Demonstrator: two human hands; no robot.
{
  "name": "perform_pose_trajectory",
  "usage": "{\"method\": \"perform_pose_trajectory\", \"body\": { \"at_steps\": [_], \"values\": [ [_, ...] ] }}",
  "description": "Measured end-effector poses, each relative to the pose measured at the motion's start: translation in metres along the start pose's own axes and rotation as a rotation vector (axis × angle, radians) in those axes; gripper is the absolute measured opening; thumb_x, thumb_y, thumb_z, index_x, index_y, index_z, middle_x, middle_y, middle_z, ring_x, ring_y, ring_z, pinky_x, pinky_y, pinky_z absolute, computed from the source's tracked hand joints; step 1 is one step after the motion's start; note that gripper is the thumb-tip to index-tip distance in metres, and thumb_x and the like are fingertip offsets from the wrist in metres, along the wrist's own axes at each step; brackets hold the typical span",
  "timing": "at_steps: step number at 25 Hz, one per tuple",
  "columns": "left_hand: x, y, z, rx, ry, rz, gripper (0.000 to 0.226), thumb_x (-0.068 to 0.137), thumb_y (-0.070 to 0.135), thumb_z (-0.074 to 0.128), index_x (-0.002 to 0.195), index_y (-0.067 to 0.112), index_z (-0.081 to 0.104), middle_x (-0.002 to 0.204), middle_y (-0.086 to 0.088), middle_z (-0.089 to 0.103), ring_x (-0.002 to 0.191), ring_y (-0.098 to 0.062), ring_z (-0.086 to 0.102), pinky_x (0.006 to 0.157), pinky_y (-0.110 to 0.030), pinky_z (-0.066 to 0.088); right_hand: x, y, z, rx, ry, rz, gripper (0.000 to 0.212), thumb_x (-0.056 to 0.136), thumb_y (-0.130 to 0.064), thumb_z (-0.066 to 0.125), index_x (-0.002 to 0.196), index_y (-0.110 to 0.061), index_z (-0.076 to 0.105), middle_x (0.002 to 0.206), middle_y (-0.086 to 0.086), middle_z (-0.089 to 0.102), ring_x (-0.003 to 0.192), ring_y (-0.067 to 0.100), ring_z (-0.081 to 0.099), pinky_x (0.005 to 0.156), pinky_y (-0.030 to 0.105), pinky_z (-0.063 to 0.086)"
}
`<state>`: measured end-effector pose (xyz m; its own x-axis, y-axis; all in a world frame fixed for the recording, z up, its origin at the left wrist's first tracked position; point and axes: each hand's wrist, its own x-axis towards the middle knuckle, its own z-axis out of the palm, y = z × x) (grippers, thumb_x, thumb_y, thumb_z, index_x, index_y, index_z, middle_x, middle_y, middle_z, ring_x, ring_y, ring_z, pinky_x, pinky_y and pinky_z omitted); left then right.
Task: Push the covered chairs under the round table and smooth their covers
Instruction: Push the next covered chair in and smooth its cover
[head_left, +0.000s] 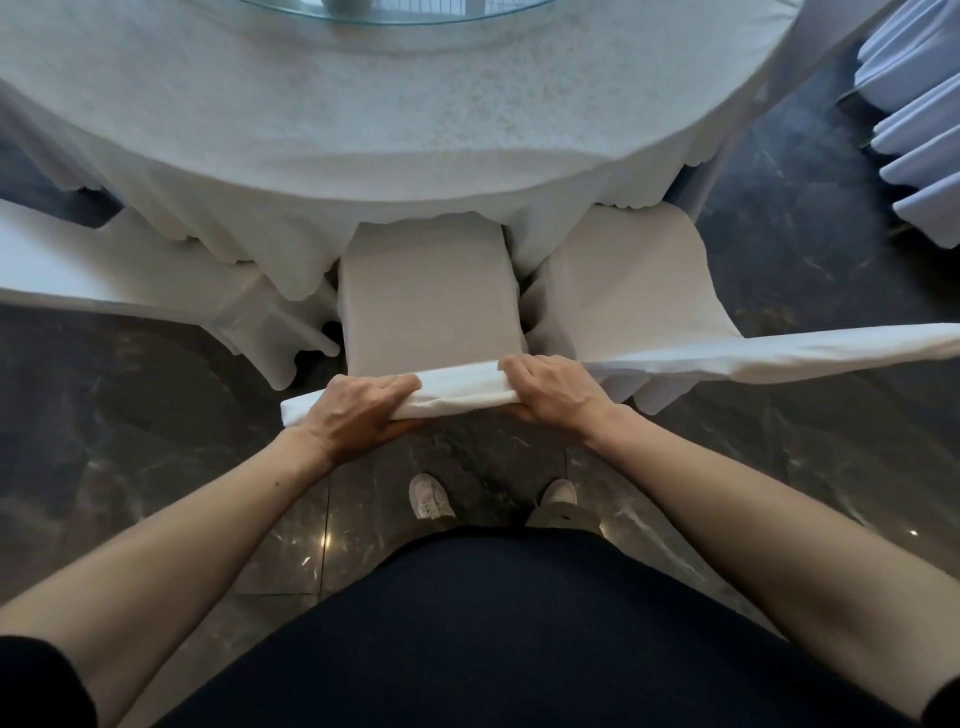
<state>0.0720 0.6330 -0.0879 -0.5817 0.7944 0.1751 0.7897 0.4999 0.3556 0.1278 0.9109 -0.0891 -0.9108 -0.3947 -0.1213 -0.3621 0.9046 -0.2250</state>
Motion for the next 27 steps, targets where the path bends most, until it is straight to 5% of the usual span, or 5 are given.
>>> {"method": "perform_pose_trajectory", "body": {
  "at_steps": [3, 8, 14, 27],
  "values": [
    [0.006, 0.005, 0.003, 0.021, 0.006, 0.011, 0.063, 0.093, 0.062, 0.026, 0.1, 0.008, 0.058, 0.079, -0.009, 0.07, 0.057, -0.03, 0.064, 0.045, -0.038, 0.049, -0.003, 0.002, -0.005, -0.02, 0.054, -0.036, 0.047, 0.091, -0.05, 0.045, 0.093, -0.004, 0.053, 0.079, 0.016, 0.064, 0.061, 0.035, 0.061, 0.055, 0.034, 0.032],
    [0.021, 0.031, 0.021, 0.041, 0.075, 0.047, 0.047, 0.095, 0.058, 0.032, 0.1, 0.014, 0.049, 0.076, -0.007, 0.07, 0.055, -0.028, 0.064, 0.043, -0.034, 0.05, -0.028, 0.025, -0.007, -0.007, 0.05, -0.025, 0.06, 0.091, -0.059, 0.027, 0.095, -0.005, 0.052, 0.082, 0.015, 0.063, 0.064, 0.035, 0.059, 0.057, 0.038, 0.038],
    [0.045, 0.043, 0.031, 0.032, 0.066, 0.08, 0.043, 0.094, 0.056, 0.038, 0.1, 0.015, 0.05, 0.078, -0.008, 0.07, 0.056, -0.027, 0.065, 0.044, -0.034, 0.051, -0.047, 0.044, -0.006, -0.023, 0.039, 0.061, 0.053, 0.095, -0.052, 0.048, 0.108, -0.001, 0.054, 0.095, 0.017, 0.065, 0.079, 0.037, 0.063, 0.067, 0.043, 0.046],
    [0.04, 0.042, 0.024, -0.027, 0.02, 0.061, 0.052, 0.095, 0.059, 0.032, 0.102, 0.012, 0.053, 0.085, -0.012, 0.071, 0.059, -0.029, 0.065, 0.048, -0.039, 0.054, -0.044, 0.03, -0.002, -0.064, 0.025, 0.111, 0.054, 0.096, -0.049, 0.044, 0.116, 0.0, 0.054, 0.096, 0.018, 0.065, 0.082, 0.038, 0.063, 0.073, 0.046, 0.048]
  ]
}}
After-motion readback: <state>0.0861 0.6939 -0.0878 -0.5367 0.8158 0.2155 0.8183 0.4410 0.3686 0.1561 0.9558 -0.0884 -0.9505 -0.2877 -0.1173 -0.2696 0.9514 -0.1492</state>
